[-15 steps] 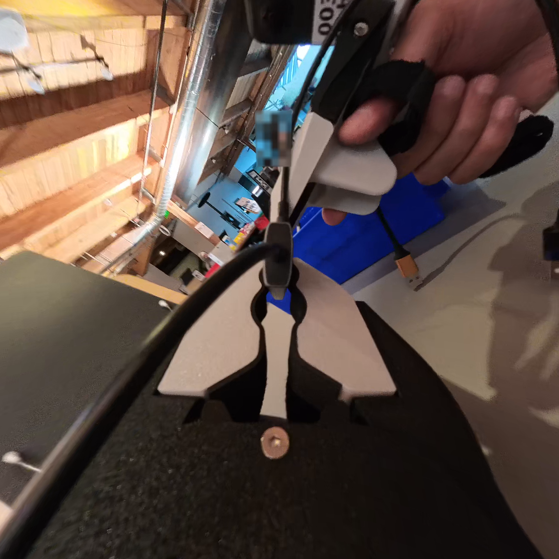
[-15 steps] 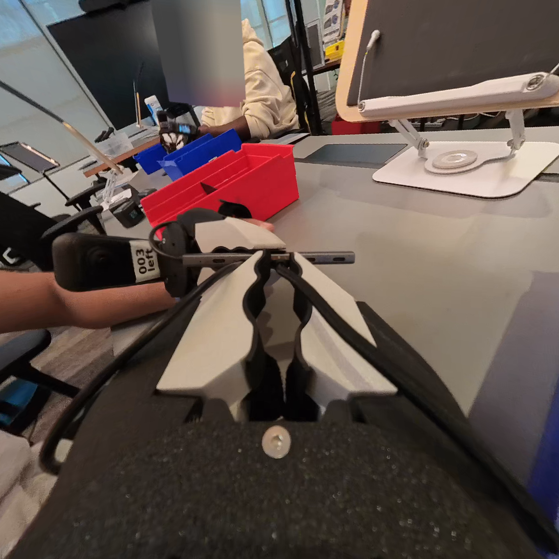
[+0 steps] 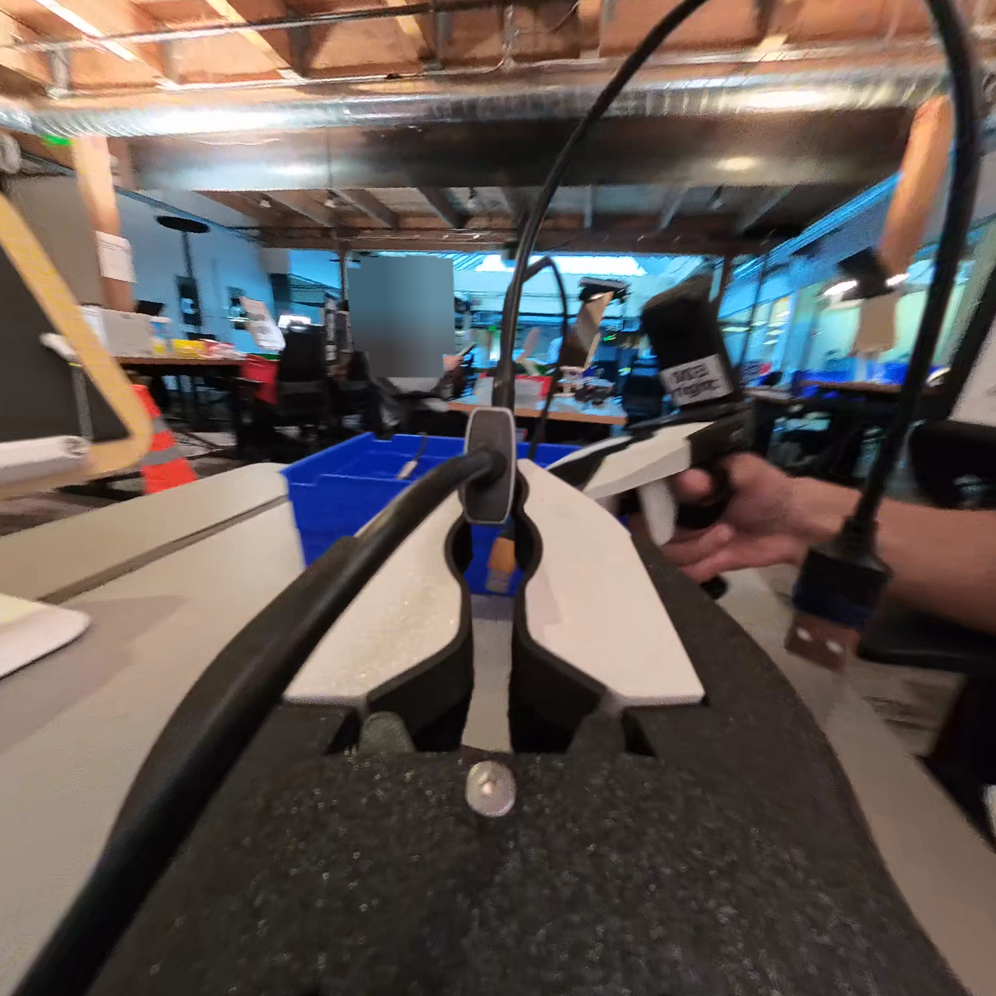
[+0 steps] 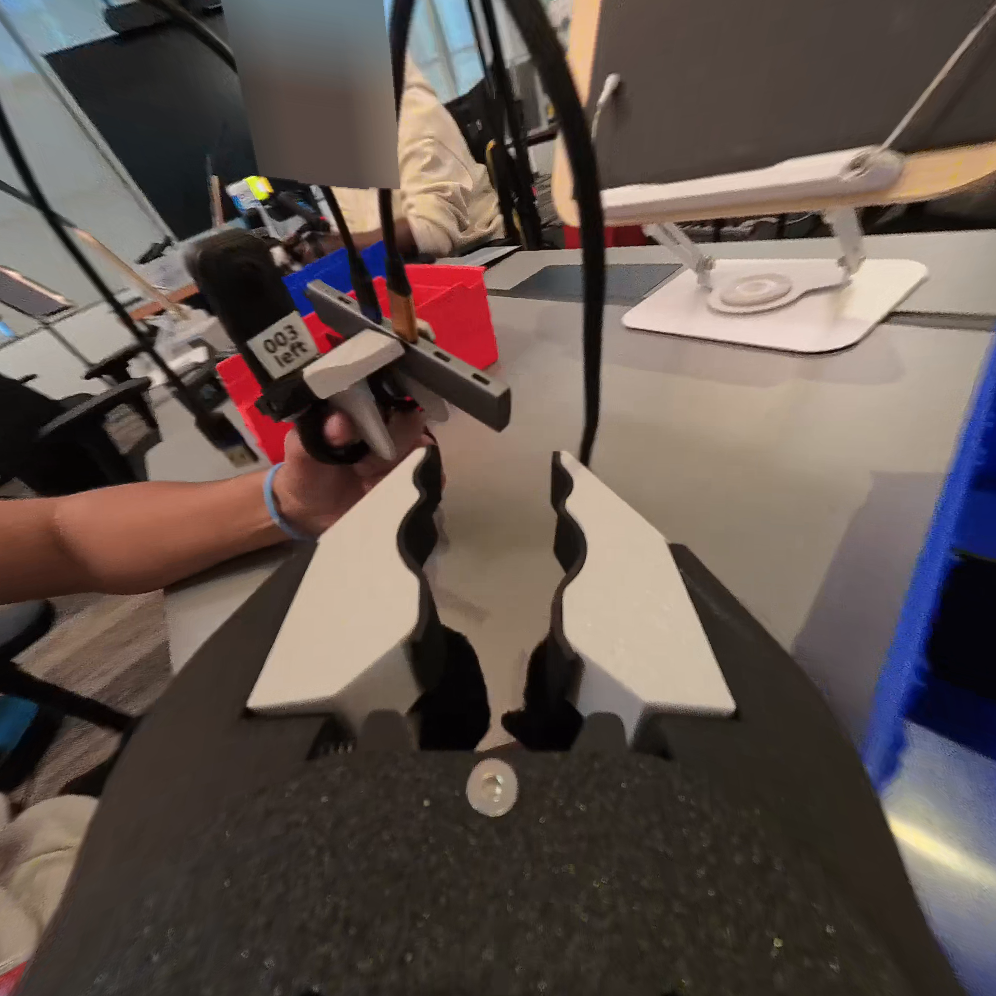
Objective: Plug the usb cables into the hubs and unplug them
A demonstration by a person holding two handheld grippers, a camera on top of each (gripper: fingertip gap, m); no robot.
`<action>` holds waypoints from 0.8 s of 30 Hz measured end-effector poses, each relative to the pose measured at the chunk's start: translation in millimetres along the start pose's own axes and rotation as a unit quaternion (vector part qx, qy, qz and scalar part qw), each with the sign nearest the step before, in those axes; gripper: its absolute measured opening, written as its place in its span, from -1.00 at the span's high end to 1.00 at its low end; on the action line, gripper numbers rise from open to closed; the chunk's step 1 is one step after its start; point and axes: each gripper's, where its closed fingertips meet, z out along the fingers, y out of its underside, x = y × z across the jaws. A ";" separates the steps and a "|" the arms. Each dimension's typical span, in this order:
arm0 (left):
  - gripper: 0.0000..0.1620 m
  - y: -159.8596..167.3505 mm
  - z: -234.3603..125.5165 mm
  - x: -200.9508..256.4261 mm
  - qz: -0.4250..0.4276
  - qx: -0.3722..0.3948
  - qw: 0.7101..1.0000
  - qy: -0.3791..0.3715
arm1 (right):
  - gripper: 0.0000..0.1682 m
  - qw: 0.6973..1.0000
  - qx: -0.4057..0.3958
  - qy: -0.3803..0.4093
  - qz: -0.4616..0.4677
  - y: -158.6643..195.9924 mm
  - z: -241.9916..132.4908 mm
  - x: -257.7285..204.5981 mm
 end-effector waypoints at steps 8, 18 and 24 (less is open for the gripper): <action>0.86 -8.7 2.9 26.7 -0.141 0.043 0.984 0.104 | 0.82 0.997 0.016 -0.077 -0.011 -8.9 12.4 -37.6; 0.63 19.7 4.7 29.1 -0.094 -0.009 0.989 0.117 | 0.91 0.990 0.100 -0.095 0.023 -66.6 -31.8 -41.5; 0.66 28.0 4.6 23.2 -0.051 -0.025 0.994 0.091 | 0.91 0.991 0.092 0.045 -0.086 -159.9 -99.6 19.5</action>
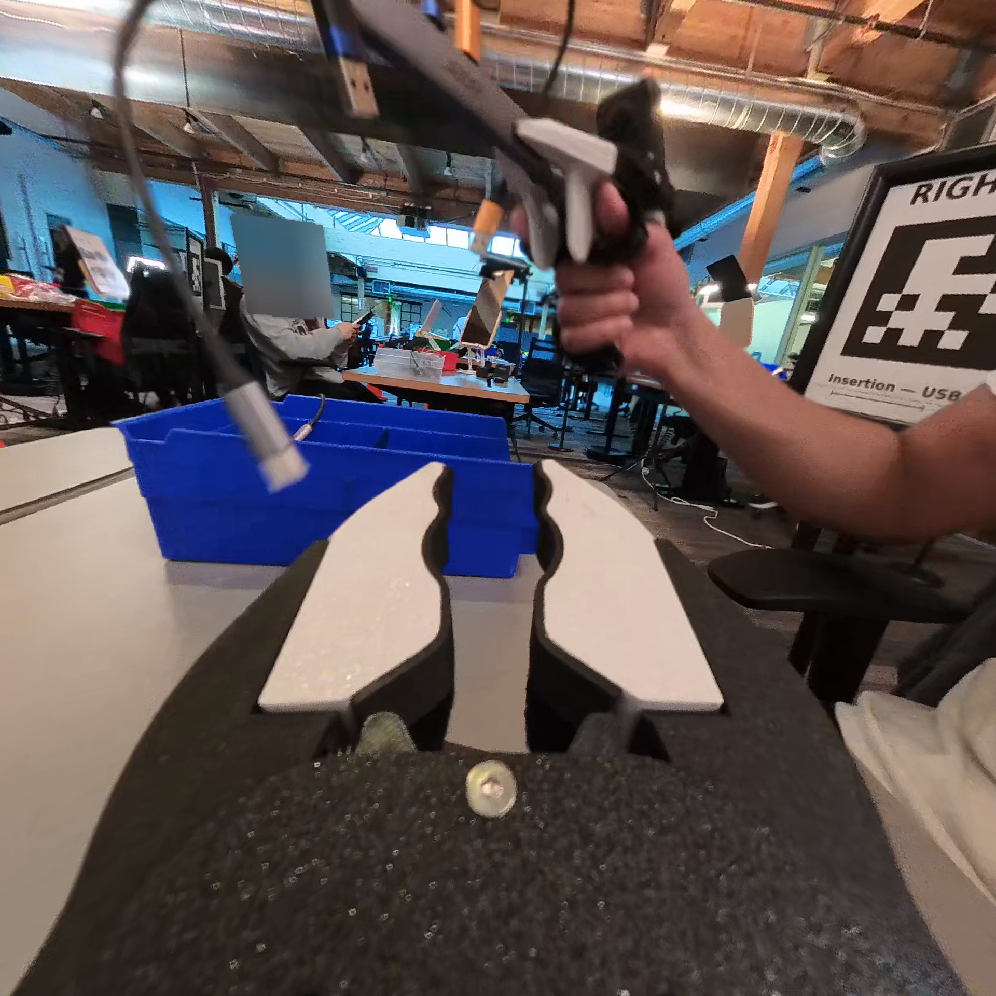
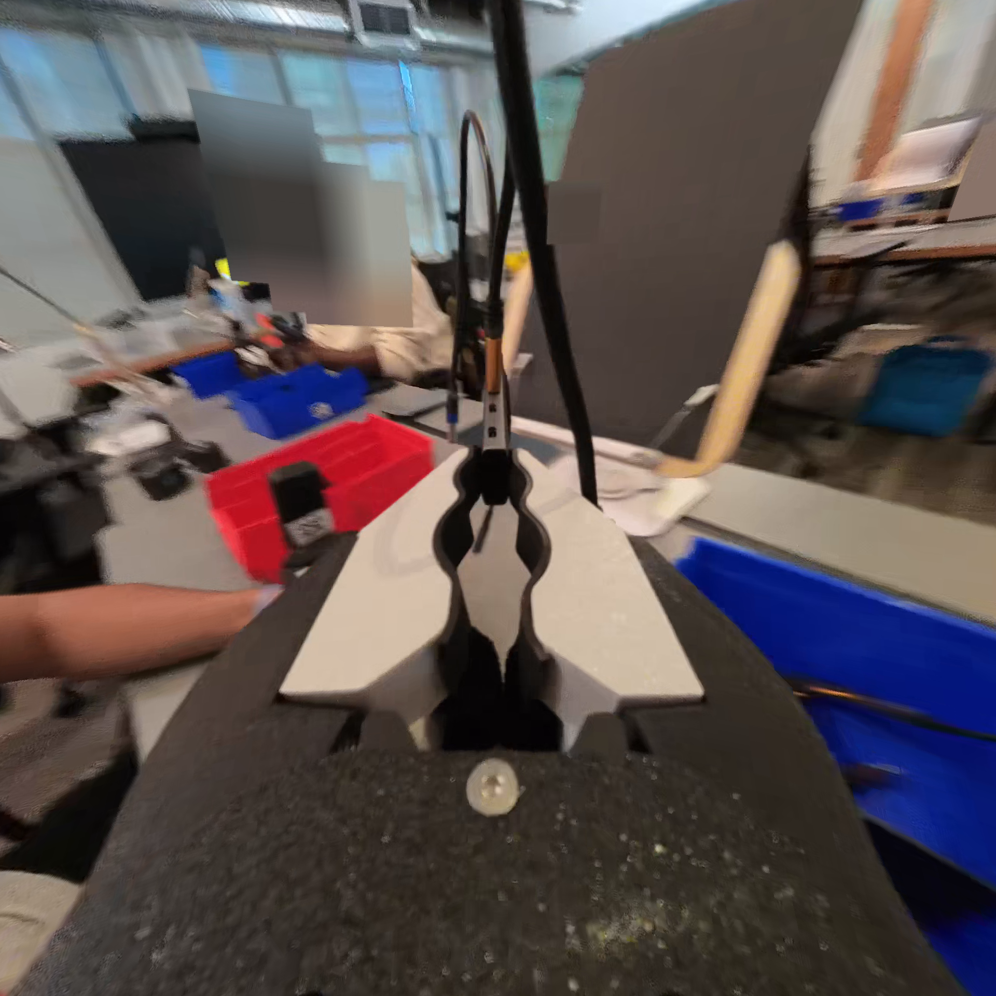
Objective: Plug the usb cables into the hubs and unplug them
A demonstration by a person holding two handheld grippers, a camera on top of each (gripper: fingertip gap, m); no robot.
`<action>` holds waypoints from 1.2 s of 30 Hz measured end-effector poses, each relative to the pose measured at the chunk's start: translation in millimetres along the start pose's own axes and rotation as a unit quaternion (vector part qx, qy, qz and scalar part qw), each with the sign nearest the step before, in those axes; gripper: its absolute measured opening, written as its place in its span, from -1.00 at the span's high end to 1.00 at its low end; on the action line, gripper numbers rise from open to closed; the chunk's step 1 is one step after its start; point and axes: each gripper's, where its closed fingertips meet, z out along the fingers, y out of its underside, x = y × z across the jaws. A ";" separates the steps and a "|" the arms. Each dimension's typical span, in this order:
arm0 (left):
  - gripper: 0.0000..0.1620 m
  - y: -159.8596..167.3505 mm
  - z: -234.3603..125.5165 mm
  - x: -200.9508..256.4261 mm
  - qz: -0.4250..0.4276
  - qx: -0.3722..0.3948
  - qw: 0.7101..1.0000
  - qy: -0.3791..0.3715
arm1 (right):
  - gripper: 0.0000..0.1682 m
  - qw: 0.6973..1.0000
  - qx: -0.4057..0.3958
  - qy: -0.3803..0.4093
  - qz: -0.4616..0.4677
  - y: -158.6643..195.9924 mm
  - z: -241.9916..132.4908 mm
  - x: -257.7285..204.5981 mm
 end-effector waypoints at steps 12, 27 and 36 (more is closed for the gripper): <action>0.70 2.6 1.4 -0.1 0.004 -0.007 1.000 -0.005 | 0.91 0.907 -0.414 0.068 -0.032 66.6 -14.8 148.9; 0.71 6.9 4.9 2.5 0.007 -0.020 1.000 -0.007 | 0.71 0.805 -0.562 0.137 0.131 180.7 -1.0 257.8; 0.72 -3.4 -7.4 -10.4 0.060 -0.132 0.974 -0.173 | 0.61 0.899 -0.396 0.183 0.030 104.7 -9.6 245.1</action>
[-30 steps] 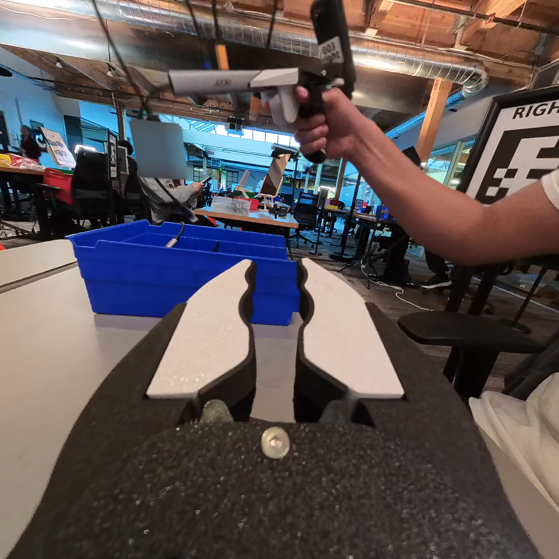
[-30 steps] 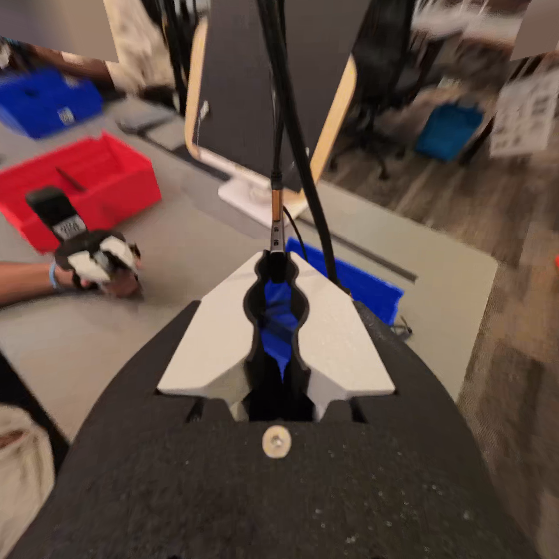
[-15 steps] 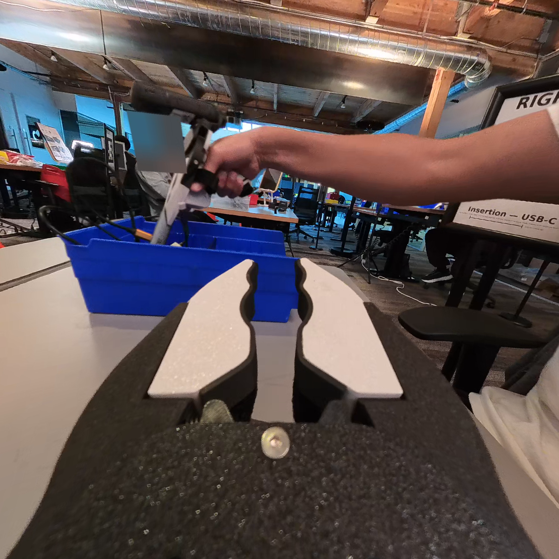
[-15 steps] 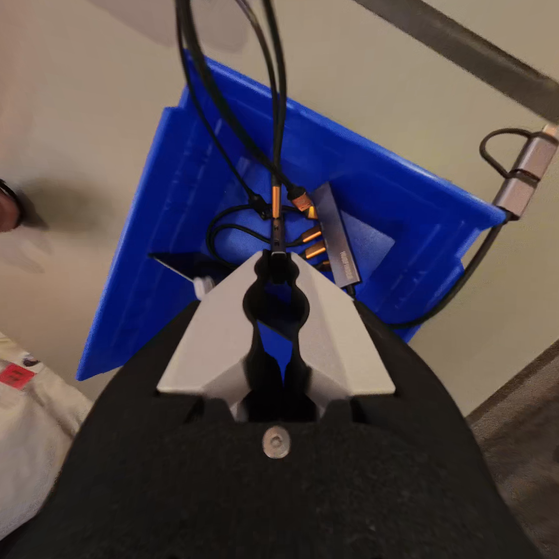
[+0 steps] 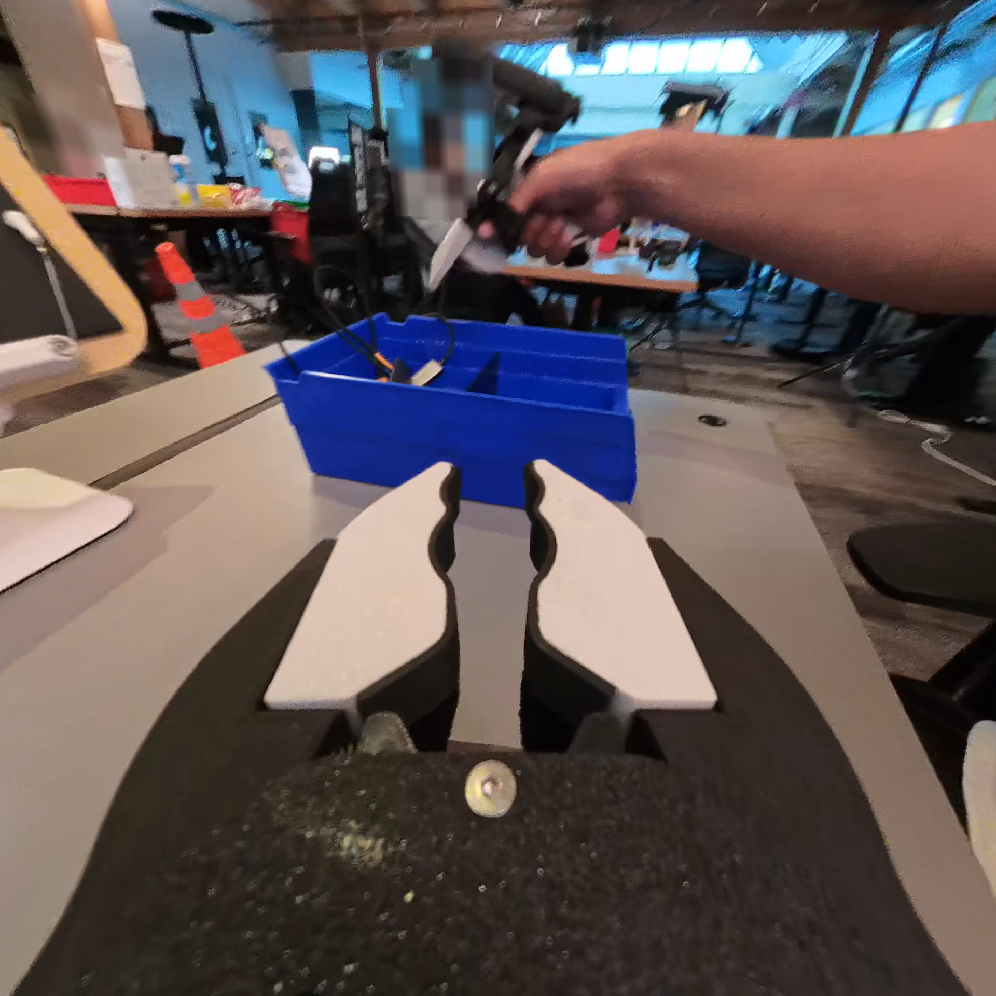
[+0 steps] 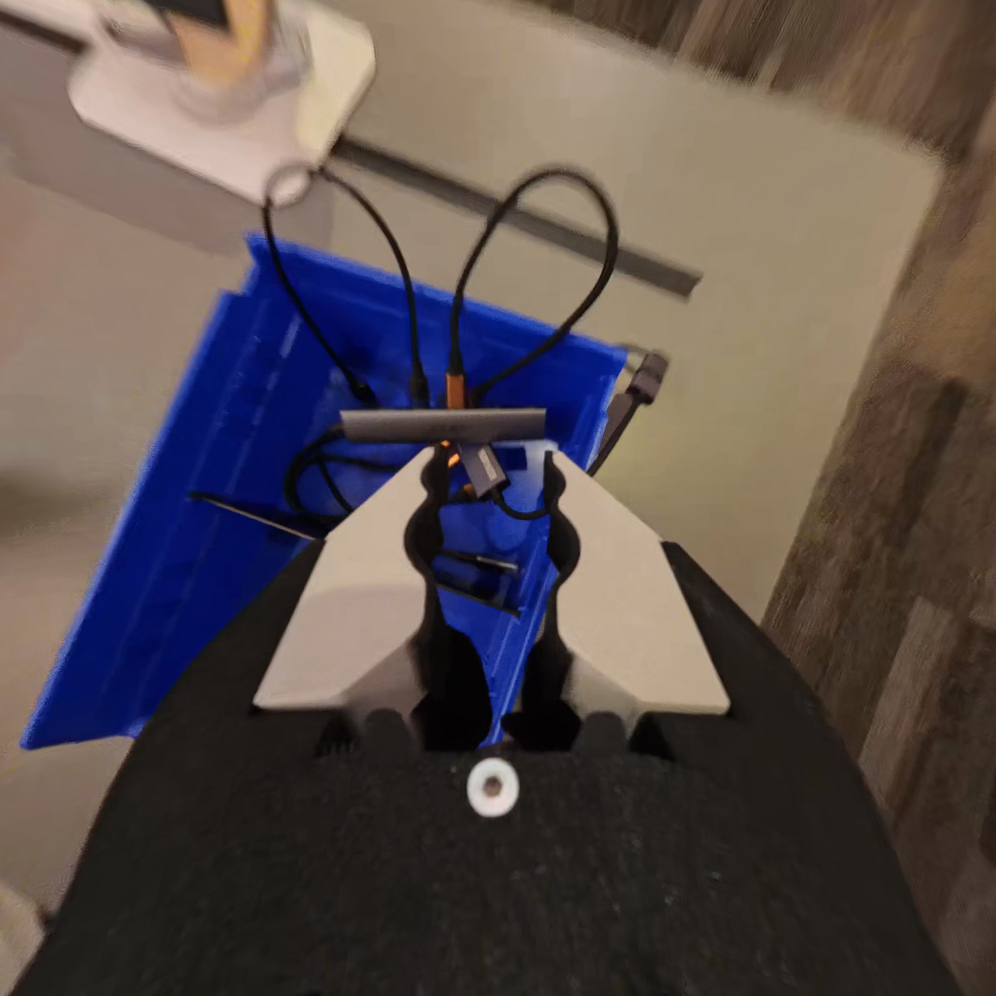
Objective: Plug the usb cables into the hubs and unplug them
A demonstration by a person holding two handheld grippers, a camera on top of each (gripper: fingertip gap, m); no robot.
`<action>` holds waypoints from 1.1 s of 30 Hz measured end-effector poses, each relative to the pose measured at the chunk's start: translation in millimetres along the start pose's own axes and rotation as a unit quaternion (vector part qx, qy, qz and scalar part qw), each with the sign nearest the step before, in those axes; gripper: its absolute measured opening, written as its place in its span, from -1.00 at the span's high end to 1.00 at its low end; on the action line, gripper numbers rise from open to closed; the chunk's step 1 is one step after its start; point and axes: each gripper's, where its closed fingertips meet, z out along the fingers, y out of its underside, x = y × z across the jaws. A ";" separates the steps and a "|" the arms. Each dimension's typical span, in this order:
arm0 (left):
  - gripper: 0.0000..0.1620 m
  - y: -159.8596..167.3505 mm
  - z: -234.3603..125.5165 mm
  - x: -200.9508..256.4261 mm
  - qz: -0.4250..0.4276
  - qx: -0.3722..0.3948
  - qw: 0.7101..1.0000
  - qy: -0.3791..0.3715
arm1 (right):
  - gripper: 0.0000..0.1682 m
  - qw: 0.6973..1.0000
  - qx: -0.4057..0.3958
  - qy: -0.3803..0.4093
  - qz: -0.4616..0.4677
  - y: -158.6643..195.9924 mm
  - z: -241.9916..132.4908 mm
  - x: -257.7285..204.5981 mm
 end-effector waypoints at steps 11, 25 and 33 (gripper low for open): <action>0.67 -6.4 -219.2 -17.9 -0.076 -0.065 0.929 -0.357 | 0.59 0.944 0.326 0.031 0.046 101.2 -56.0 -179.2; 0.69 76.9 -337.6 -37.1 -0.132 -0.084 0.860 -0.486 | 0.68 0.950 0.287 0.090 0.088 154.9 -27.6 -156.8; 0.69 75.7 -322.9 -37.4 -0.102 -0.090 0.872 -0.469 | 0.72 0.952 0.285 0.089 0.072 152.1 -24.5 -164.1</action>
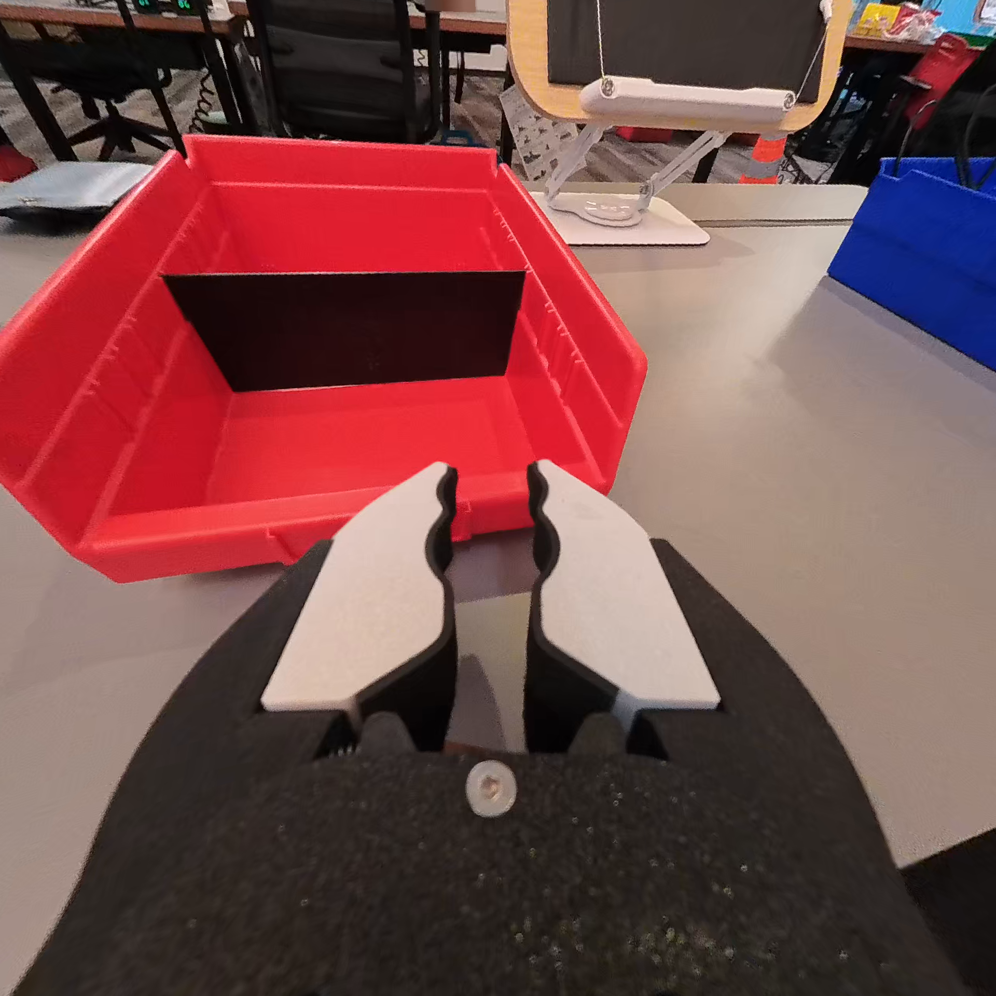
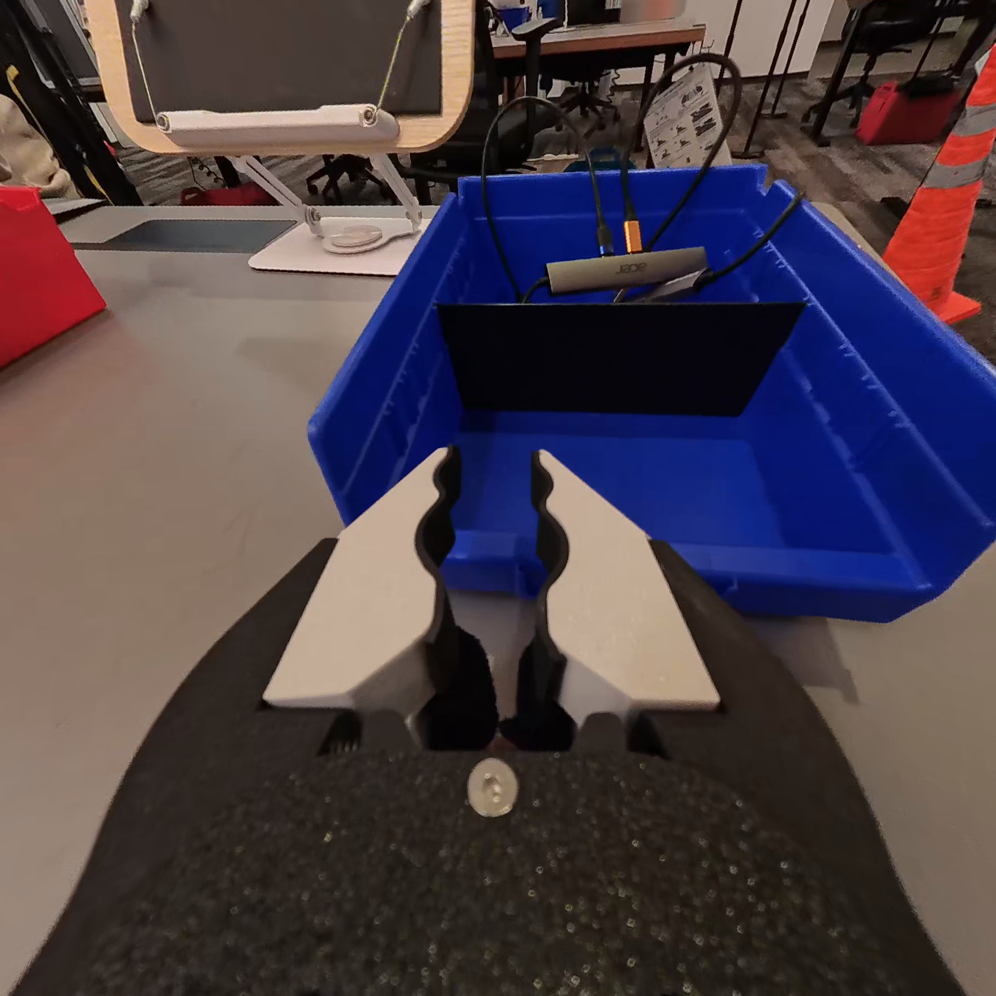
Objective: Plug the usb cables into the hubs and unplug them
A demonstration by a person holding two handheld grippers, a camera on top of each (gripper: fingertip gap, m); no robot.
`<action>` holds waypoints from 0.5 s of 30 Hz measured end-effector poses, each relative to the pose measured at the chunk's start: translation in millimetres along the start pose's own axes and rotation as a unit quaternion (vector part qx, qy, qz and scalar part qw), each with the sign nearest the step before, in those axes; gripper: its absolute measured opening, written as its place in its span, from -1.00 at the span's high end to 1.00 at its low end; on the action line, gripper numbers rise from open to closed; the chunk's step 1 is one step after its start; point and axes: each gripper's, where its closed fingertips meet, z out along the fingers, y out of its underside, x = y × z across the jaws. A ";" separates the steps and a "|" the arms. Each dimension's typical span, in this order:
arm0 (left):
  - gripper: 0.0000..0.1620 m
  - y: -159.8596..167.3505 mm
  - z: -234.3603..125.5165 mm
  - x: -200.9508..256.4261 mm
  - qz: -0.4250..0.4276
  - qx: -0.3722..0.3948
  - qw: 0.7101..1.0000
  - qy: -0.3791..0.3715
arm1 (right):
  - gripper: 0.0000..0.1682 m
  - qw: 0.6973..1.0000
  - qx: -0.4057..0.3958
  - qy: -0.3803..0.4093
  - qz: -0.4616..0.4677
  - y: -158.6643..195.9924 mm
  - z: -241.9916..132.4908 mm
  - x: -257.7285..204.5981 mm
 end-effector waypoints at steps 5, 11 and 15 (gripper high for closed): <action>0.69 -0.9 2.3 0.8 -0.049 0.006 0.998 0.025 | 0.69 1.000 0.014 -0.014 0.003 -6.0 0.8 -6.5; 0.70 -2.0 2.7 2.5 -0.067 0.008 0.997 0.034 | 0.40 0.983 0.064 -0.148 0.084 -22.5 -10.4 -53.4; 0.69 0.5 5.0 11.2 -0.061 0.001 0.997 0.049 | 0.33 0.978 0.109 -0.176 0.034 -37.8 -18.2 -78.4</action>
